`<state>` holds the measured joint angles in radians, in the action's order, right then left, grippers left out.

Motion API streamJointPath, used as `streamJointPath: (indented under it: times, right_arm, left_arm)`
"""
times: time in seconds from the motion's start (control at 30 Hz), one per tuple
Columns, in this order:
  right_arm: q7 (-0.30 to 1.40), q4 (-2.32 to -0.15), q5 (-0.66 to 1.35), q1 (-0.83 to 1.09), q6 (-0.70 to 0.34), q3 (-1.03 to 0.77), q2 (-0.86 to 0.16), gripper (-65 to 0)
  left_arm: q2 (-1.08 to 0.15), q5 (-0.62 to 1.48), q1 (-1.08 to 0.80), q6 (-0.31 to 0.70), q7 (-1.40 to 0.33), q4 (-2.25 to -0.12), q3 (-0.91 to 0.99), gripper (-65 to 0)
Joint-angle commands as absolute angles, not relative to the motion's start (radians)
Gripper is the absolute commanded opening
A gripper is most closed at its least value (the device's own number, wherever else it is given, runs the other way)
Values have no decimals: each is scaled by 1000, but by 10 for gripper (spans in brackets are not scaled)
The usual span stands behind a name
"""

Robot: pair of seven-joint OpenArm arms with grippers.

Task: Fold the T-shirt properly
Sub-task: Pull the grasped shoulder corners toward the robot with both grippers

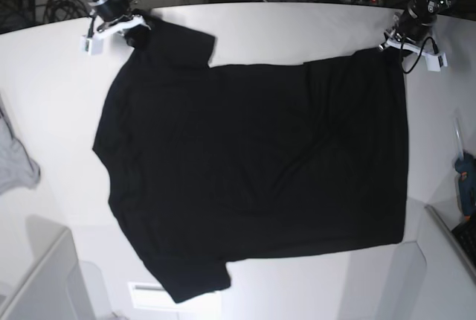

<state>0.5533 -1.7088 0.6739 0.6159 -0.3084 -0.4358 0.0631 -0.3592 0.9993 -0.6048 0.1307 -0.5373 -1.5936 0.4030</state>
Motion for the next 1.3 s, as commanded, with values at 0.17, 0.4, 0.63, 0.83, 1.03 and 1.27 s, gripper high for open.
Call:
streamJointPath:
  times: [0.17,0.4,0.63,0.83,1.03,1.27]
  right_arm:
    - [567,-1745,636,668,-278,-521,51,-650]
    - [567,-1848,638,737,-278,-522,56,-650]
    - [567,-1886,638,779,-278,-518,59,-650]
    - [565,-1894,638,746,-278,-512,53,-650]
    - [568,-1917,638,685,-278,-519,51,-650]
    - [665,-1986,636,616,-277,-522,51,-650]
  left_arm:
    - [-374,998,-654,125,-542,-1629,410,-650]
    - [-374,998,-739,125,-542,-1709,412,-650]
    - [-372,998,-817,125,-542,-1782,414,-650]
    - [-369,998,-854,117,-542,-1871,415,-650]
    - [-371,998,-814,117,-542,-1897,414,-650]
    - [-367,1001,-780,117,-544,-1914,447,-650]
